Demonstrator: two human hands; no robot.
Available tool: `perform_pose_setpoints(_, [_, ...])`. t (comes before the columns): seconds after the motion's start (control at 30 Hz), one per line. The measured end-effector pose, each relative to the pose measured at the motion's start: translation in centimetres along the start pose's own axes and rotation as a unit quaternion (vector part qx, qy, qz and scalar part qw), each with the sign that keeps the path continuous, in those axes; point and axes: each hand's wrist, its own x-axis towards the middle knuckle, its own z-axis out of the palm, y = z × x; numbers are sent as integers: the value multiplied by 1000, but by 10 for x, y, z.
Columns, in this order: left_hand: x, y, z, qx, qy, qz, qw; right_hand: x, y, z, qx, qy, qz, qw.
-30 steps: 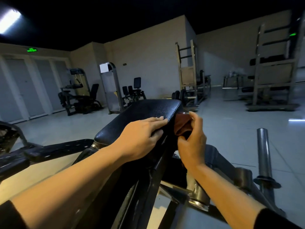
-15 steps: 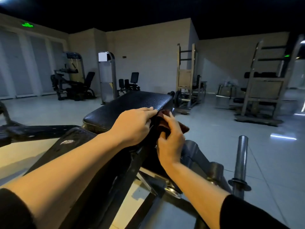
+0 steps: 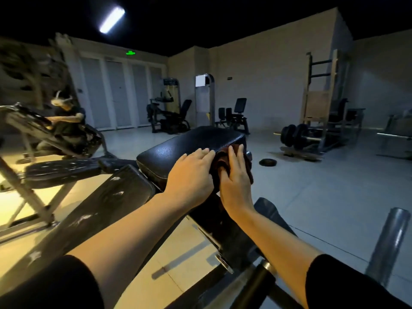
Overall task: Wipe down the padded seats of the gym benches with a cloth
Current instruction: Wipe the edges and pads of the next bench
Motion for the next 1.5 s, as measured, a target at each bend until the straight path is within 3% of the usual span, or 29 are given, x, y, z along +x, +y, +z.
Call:
perform_pose_setpoints(0.2, [-4, 19, 9, 28, 16, -63, 998, 1, 5, -3, 17, -24, -5, 1000])
perform_pose_setpoints(0.3, [-5, 23, 11, 40, 26, -79, 996, 14, 6, -11, -6, 57, -24, 998])
perform_pose_setpoints(0.4, [-4, 25, 10, 49, 23, -88, 995, 35, 7, -23, 28, 157, 25, 987])
perform_pose_setpoints(0.47, [-3, 26, 12, 52, 27, -93, 994, 38, 11, -28, 19, 166, 25, 986])
perform_pose_setpoints(0.6, [-4, 24, 17, 61, 54, -91, 992, 25, 21, -25, -4, 122, -64, 990])
perform_pose_setpoints(0.73, [-4, 20, 21, 60, 65, -82, 993, 47, 19, -26, 62, 234, -43, 969])
perform_pose_setpoints(0.9, [-4, 17, 28, 68, 91, -68, 991, 43, 27, -22, 21, 191, -72, 979])
perform_pose_setpoints(1.0, [-3, 17, 30, 61, 100, -74, 990, 46, 27, -25, 14, 213, -73, 974])
perform_pose_setpoints(1.2, [-4, 21, 20, 52, 61, -66, 995, 44, 23, -18, -17, 236, -64, 970])
perform_pose_setpoints(1.33, [-3, 22, 17, 56, 48, -73, 995, 29, 23, -19, -42, 186, -118, 975])
perform_pose_setpoints(1.5, [-6, 24, 18, 56, 38, -78, 995, 37, 26, -25, -6, 228, -43, 973])
